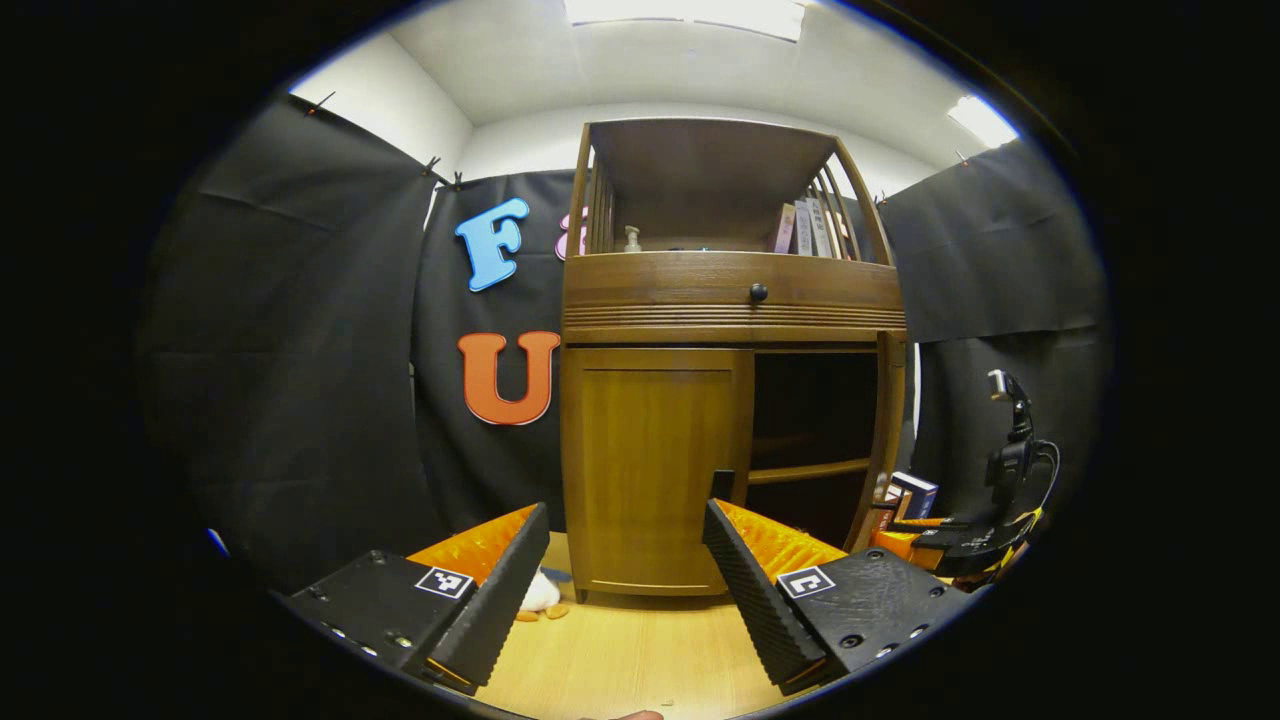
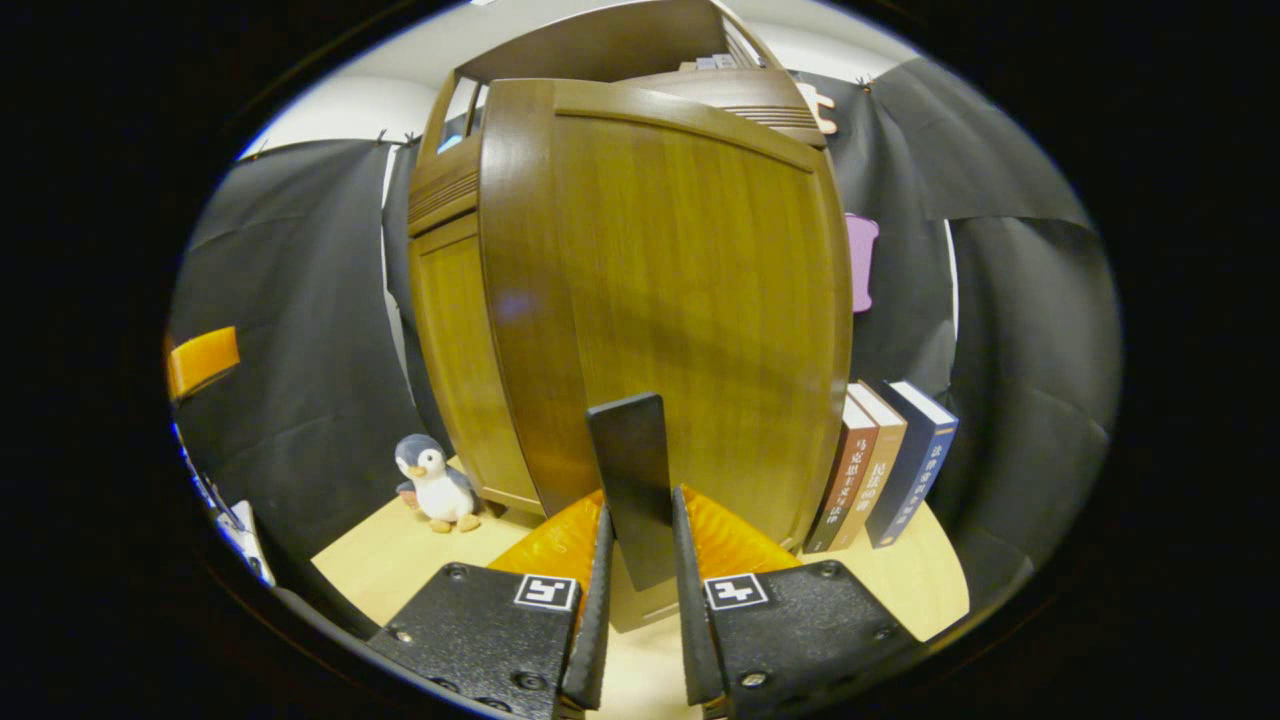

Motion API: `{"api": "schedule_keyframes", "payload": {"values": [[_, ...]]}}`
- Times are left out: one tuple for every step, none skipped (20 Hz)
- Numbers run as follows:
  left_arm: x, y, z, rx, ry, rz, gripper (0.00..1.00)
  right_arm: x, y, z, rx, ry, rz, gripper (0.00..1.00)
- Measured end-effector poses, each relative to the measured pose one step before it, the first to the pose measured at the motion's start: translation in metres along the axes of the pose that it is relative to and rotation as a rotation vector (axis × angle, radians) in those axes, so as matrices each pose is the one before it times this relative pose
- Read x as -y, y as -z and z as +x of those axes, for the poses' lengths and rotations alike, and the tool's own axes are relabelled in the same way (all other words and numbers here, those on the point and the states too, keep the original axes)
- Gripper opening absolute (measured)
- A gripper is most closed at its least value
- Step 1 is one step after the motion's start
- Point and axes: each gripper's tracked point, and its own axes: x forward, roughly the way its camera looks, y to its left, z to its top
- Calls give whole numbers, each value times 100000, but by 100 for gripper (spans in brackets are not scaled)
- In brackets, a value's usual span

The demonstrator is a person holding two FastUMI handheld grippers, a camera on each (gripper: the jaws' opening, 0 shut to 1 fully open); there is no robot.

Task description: Open the right door of the double-door shoe cabinet with the right hand, and open the left door with the left hand.

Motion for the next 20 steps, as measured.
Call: {"api": "schedule_keyframes", "payload": {"values": [[335, 11, 99, -5, 1022, 38, 95, 271, -35, -374, -387, -433, 1919, 34], [339, 30, 141, 16, 726, 17, 94, 332, 28, -518, -92, 306, 883, 34], [673, 92, 231, -238, 624, 22, 95, 377, 59, -313, 163, 835, -47, 34], [429, 39, 172, -193, 695, -104, 95, 521, 168, -419, 87, 873, -350, 34], [282, 27, 61, -283, 701, -7, 95, 524, 77, -485, -256, 616, 223, 33], [292, -8, 90, -85, 586, 31, 95, 383, 108, -531, -370, 566, 728, 34], [316, 37, 74, -64, 594, -72, 95, 588, 128, -427, -365, 888, 666, 32], [304, 112, 239, -458, 753, -225, 95, 752, 227, -450, -521, 1678, 839, 31], [350, 152, 66, -445, 725, -205, 95, 901, 194, -279, -318, 2545, 412, 31], [313, 96, 160, -340, 621, -213, 95, 1077, 202, -237, -139, 3253, 578, 31], [362, 115, 172, -254, 779, -118, 95, 1205, 110, -257, -108, 3867, 166, 31], [461, 116, 181, -379, 899, 15, 94, 874, -210, -264, 783, 3438, -292, 29], [492, 64, 103, -306, 949, 172, 95, 893, -225, -159, 329, 1894, -149, 27], [396, 66, 131, -494, 914, 181, 95, 556, -13, -259, -47, 780, 417, 24], [359, 67, 180, -371, 780, 104, 94, 481, -116, -176, 50, 464, 544, 24], [444, 86, 257, -235, 757, -98, 95, 635, -117, -100, 40, 1010, 457, 24], [347, 125, 150, -175, 659, -43, 95, 740, -197, -67, 669, 1163, 474, 24], [302, 46, 137, -87, 481, -63, 94, 554, -136, -239, 360, 1070, 639, 23], [350, 46, 168, -136, 631, -93, 95, 583, -174, -157, 361, 1001, 400, 23], [296, 87, 169, -289, 559, -35, 95, 546, -35, -75, 236, 931, 146, 23]]}}
